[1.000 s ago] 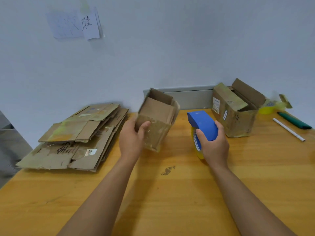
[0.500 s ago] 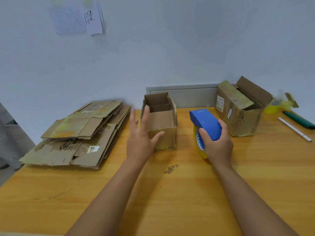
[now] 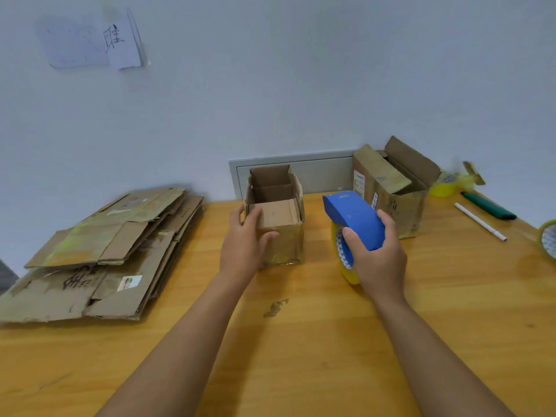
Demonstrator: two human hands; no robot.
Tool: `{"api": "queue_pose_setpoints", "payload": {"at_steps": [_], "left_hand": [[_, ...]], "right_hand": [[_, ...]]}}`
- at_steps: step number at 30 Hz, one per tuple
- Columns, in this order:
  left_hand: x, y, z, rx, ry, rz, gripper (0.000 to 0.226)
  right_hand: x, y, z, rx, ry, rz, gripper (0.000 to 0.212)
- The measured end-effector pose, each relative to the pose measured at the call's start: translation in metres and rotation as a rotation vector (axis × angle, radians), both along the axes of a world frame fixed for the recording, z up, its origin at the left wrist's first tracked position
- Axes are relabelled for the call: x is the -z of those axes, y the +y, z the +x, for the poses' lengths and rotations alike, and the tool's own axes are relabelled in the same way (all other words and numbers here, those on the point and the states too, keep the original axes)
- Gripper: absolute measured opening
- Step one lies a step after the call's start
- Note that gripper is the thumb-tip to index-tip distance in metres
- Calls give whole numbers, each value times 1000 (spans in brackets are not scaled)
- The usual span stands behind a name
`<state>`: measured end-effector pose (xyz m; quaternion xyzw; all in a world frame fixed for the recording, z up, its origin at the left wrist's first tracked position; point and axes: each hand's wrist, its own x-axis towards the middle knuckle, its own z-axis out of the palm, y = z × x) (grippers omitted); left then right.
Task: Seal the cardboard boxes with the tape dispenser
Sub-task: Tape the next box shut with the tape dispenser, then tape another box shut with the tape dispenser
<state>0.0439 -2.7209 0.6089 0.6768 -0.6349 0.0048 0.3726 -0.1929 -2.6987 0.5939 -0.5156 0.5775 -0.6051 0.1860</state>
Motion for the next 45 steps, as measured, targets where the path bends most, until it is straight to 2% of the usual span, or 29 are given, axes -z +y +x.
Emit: {"api": "queue_pose_setpoints", "payload": {"at_steps": [15, 24, 36, 45], "left_hand": [[5, -94, -100, 203, -13, 67, 60], [13, -130, -124, 366, 8, 109, 88], [9, -94, -93, 350, -141, -47, 79], [-8, -30, -18, 198, -191, -112, 71]], "right_hand": [[15, 1, -56, 68, -30, 31, 76], [19, 0, -54, 61, 19, 26, 83], [14, 5, -46, 75, 26, 16, 80], [0, 23, 9, -139, 124, -16, 81]]}}
